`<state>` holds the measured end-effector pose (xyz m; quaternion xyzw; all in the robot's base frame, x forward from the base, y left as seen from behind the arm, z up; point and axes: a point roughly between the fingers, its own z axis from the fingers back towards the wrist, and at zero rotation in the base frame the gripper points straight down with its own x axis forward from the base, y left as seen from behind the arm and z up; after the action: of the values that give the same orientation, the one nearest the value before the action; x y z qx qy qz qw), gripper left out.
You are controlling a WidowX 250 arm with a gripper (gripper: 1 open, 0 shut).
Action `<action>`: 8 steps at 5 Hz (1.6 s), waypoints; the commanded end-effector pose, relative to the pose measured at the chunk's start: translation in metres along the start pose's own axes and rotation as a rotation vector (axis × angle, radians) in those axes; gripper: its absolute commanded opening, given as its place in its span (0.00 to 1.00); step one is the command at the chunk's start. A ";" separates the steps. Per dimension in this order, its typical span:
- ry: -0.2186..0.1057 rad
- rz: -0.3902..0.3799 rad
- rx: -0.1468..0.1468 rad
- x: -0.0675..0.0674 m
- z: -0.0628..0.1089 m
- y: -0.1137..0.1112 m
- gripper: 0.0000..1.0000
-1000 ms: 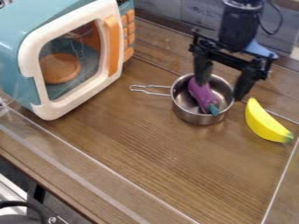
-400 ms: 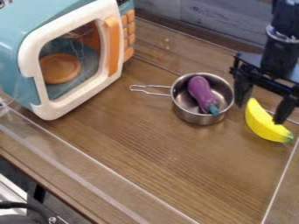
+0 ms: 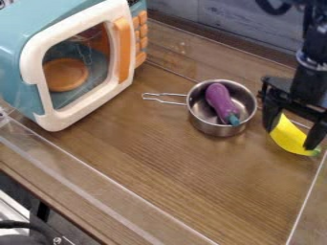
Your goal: Put the banana in the silver pot
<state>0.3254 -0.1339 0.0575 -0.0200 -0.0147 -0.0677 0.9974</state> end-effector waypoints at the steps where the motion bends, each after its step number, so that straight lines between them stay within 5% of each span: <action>1: -0.075 -0.014 -0.008 0.014 0.008 -0.009 1.00; 5: -0.124 0.001 -0.001 0.037 -0.021 -0.018 1.00; 8: -0.117 0.015 -0.007 0.044 -0.028 -0.017 1.00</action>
<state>0.3595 -0.1535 0.0208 -0.0187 -0.0519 -0.0574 0.9968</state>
